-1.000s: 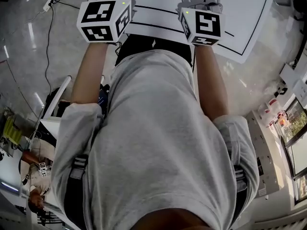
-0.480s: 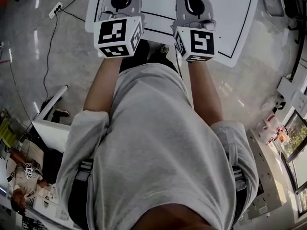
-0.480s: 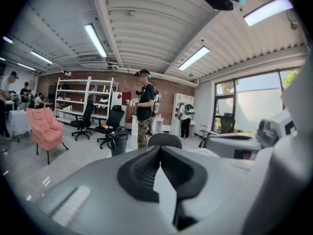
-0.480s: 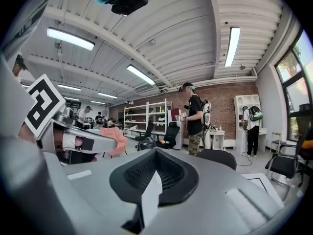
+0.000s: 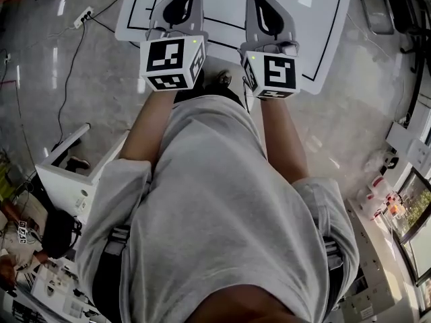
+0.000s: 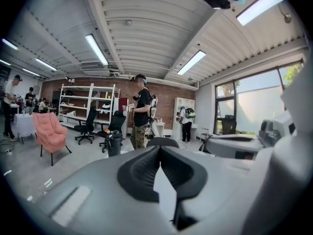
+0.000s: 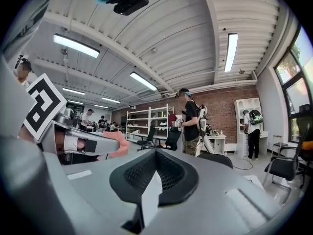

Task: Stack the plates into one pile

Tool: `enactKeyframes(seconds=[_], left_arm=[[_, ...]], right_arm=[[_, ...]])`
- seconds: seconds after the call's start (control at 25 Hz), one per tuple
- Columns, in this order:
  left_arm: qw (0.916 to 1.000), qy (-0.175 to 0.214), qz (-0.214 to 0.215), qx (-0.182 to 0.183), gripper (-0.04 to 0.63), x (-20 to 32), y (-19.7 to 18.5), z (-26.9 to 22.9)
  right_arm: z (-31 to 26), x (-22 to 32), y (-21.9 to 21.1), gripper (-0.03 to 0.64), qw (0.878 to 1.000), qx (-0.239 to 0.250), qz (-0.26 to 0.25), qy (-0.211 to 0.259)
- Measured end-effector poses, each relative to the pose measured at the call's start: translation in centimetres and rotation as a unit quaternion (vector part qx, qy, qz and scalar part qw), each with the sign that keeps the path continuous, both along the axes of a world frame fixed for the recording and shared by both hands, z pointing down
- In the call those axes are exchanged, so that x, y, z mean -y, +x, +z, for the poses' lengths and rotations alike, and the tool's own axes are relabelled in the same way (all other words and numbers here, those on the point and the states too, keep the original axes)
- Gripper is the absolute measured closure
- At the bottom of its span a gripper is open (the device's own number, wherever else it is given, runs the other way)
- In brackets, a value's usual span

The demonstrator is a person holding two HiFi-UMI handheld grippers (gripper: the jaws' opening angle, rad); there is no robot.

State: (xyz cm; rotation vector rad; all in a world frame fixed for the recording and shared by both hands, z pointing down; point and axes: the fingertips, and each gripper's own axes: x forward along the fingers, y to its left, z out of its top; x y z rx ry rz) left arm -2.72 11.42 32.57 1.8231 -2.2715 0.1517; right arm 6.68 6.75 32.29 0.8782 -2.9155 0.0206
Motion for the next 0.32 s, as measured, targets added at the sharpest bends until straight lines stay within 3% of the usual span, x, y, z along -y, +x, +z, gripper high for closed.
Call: enactKeyframes(seconds=[0.32], left_arm=[[1.0000, -0.004, 0.005, 0.004, 0.594, -1.6, 4.4, 0.1]], right_arm=[[-0.7, -2.1, 4.1, 0.618, 1.000, -0.002, -0.004, 0.009]])
